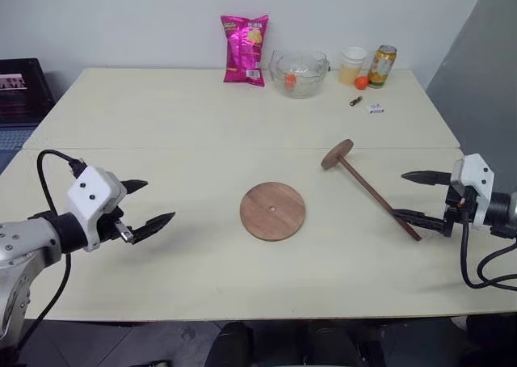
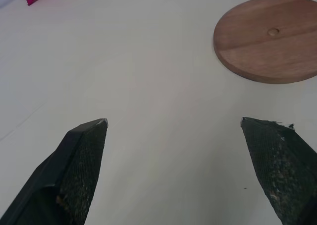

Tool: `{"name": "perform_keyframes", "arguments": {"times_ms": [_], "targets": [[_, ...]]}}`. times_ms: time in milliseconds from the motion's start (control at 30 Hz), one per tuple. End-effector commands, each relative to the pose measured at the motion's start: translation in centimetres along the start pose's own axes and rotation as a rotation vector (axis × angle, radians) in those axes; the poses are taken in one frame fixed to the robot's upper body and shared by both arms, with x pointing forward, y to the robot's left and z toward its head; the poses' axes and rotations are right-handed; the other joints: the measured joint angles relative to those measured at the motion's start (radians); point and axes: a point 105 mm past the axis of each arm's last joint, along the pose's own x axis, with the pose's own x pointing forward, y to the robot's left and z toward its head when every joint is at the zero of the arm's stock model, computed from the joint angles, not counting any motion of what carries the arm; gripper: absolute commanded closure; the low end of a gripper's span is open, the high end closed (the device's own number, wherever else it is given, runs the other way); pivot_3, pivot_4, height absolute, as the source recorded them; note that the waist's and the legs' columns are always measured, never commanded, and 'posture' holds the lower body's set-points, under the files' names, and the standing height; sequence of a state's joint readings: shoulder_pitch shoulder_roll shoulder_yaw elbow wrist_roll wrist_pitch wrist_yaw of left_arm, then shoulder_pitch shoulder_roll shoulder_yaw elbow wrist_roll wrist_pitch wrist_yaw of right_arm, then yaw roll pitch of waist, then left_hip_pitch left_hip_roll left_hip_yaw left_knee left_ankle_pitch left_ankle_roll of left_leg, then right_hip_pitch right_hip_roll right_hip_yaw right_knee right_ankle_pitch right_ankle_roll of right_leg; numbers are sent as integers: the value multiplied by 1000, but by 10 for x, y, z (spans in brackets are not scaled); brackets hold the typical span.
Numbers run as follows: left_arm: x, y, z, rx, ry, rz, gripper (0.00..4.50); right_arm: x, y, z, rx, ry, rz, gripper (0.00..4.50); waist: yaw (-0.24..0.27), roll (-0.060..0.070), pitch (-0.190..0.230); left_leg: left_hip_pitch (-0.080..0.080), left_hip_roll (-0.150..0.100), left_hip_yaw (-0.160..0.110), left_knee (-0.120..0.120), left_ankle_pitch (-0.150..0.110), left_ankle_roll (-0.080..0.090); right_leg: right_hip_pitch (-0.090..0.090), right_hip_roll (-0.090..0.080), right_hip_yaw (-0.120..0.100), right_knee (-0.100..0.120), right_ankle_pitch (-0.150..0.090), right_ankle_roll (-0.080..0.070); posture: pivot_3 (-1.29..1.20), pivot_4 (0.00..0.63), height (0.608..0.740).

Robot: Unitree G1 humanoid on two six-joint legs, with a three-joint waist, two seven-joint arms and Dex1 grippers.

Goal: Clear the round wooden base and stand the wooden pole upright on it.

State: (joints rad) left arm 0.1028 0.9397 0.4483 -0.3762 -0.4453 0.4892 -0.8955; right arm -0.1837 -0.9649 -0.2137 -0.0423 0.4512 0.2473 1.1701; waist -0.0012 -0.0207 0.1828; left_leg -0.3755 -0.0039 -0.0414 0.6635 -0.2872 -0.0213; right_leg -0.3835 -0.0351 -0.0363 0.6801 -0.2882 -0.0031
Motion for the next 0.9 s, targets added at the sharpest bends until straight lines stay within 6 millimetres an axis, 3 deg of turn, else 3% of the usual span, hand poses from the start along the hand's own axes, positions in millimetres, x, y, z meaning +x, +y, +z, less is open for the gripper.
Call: {"name": "perform_keyframes", "arguments": {"times_ms": [33, 167, 367, 567, 733, 900], "targets": [[-4, 6, 5, 56, -7, 11, 0, -5, -3, 11, -54, -19, -28, 56, 0, 0, 0, 0, 0, 0, 0, 0, 0, 0, 0, 0, 0, 0, 0, 0, 150, 740], [-4, 13, 0, 65, 32, 44, 0, -1, 3, 10, -52, -20, -23, 56, 0, 0, 0, 0, 0, 0, 0, 0, 0, 0, 0, 0, 0, 0, 0, 0, 150, 740], [-2, 22, 19, 71, -51, 59, 0, -3, 5, 13, -50, -4, -24, 56, 1, 0, 0, 0, 0, 0, 0, 0, 0, 0, 0, 0, 0, 0, 0, 0, 150, 740], [4, 14, 21, 73, -81, 22, 0, -12, 4, 4, 4, 42, -27, 56, 1, 0, 0, -1, 0, 0, 0, 0, 0, 0, 0, 0, 0, 0, 0, 0, 150, 740], [19, -4, 27, 106, -82, -31, 0, -24, -11, -9, 9, 69, -82, 56, 1, 0, 0, -1, 0, 1, 0, 0, 0, 0, 0, 0, 0, 0, 0, 0, 150, 740], [33, -38, 35, 201, -94, -219, 0, 1, -13, 17, -53, 22, -45, 56, -6, 1, 1, 0, 0, 1, 0, 0, 0, -1, 0, 1, 1, 0, 0, 0, 150, 740]]}}
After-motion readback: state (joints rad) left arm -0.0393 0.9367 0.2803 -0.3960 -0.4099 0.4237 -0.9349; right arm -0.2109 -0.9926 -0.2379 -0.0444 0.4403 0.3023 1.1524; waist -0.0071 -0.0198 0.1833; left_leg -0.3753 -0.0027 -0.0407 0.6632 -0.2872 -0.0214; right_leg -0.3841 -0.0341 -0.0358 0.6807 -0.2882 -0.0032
